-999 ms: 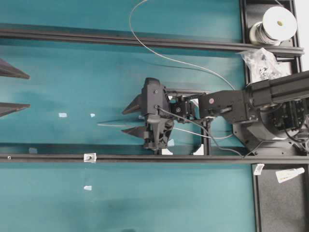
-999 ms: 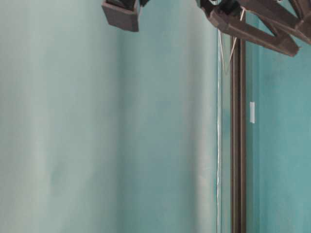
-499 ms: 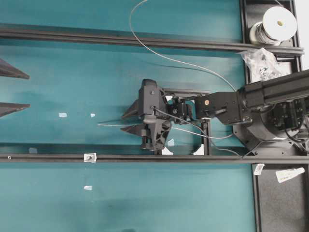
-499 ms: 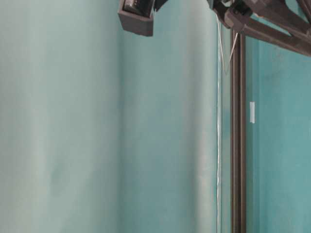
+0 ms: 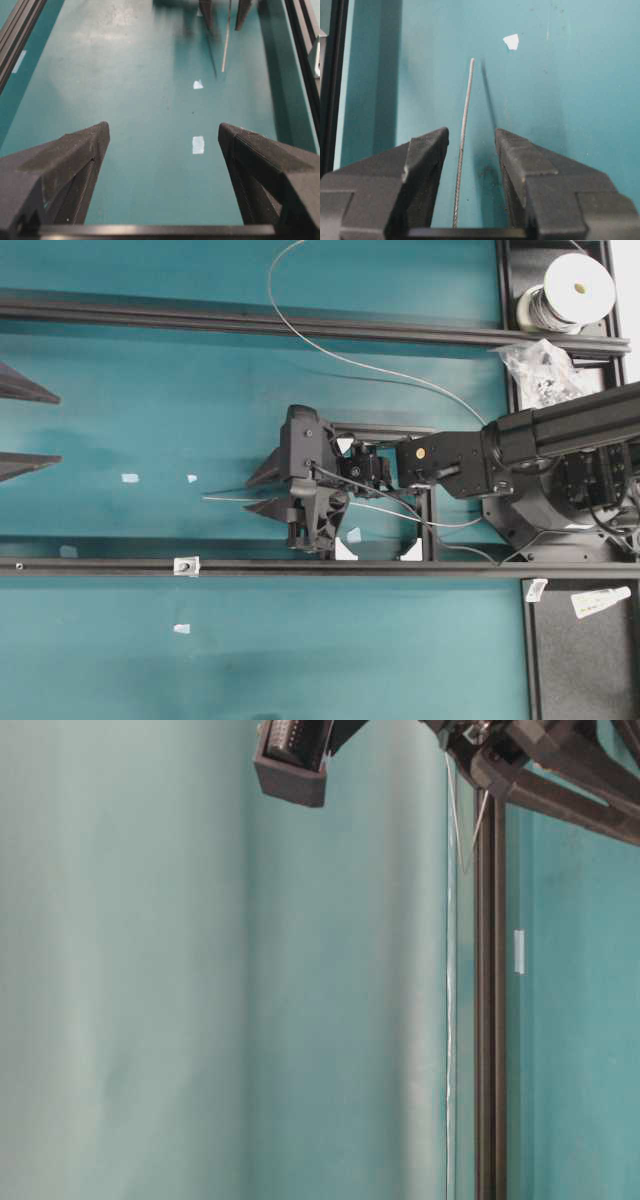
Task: Insert the wire through the hole in the metal fitting.
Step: 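Close the right gripper on the silver wire, then carry the wire down to the lower rail, aligning it with the white fitting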
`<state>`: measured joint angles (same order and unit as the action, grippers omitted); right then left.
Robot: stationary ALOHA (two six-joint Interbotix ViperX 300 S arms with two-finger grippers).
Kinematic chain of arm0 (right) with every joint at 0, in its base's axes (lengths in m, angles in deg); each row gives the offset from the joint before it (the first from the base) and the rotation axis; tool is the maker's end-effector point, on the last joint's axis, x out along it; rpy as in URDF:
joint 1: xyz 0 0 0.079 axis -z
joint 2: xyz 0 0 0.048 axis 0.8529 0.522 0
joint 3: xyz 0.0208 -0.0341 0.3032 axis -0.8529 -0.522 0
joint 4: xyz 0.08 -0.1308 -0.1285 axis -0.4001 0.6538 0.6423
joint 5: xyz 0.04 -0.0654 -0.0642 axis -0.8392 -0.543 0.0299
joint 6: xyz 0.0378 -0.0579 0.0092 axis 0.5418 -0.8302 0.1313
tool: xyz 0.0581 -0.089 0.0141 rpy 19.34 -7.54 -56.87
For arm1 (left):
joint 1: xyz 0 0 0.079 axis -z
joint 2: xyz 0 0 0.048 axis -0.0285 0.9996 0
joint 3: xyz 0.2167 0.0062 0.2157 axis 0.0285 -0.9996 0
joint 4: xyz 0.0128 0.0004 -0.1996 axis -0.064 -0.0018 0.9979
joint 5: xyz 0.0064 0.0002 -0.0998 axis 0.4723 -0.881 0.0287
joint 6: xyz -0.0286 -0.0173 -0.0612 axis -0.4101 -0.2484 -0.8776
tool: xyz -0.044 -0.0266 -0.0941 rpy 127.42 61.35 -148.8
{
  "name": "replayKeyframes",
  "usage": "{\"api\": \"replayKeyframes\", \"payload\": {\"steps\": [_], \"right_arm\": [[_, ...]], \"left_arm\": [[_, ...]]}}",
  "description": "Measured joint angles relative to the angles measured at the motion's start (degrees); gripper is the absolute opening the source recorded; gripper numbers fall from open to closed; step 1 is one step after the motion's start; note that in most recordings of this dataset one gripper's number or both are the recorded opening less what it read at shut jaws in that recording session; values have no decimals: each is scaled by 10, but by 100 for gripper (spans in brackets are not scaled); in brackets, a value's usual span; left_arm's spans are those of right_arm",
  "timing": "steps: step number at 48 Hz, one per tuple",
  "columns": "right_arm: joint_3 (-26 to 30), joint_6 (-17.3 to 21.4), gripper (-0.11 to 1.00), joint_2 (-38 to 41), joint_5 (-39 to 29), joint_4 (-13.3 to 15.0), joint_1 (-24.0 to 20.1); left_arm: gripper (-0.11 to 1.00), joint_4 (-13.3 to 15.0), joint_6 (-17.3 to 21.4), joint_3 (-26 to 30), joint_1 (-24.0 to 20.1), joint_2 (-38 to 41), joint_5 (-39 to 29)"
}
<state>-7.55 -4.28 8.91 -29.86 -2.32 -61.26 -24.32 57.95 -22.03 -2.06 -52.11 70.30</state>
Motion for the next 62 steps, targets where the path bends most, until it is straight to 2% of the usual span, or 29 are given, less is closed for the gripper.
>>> {"api": "replayKeyframes", "payload": {"steps": [5, 13, 16, 52, 62], "right_arm": [[0, 0, 37, 0, 0, 0, -1], [0, -1, 4, 0, 0, 0, -1], [-1, -1, 0, 0, -1, 0, 0], [-7, -8, -1, -2, 11, 0, -1], [-7, -11, -1, -38, -11, 3, -1]], "left_arm": [[83, -1, 0, 1, 0, 0, 0], [82, -1, 0, 1, 0, 1, 0], [82, 0, 1, 0, 1, 1, 0], [82, 0, 0, 0, 1, 1, 0], [82, 0, 0, 0, 1, -5, 0]]}}
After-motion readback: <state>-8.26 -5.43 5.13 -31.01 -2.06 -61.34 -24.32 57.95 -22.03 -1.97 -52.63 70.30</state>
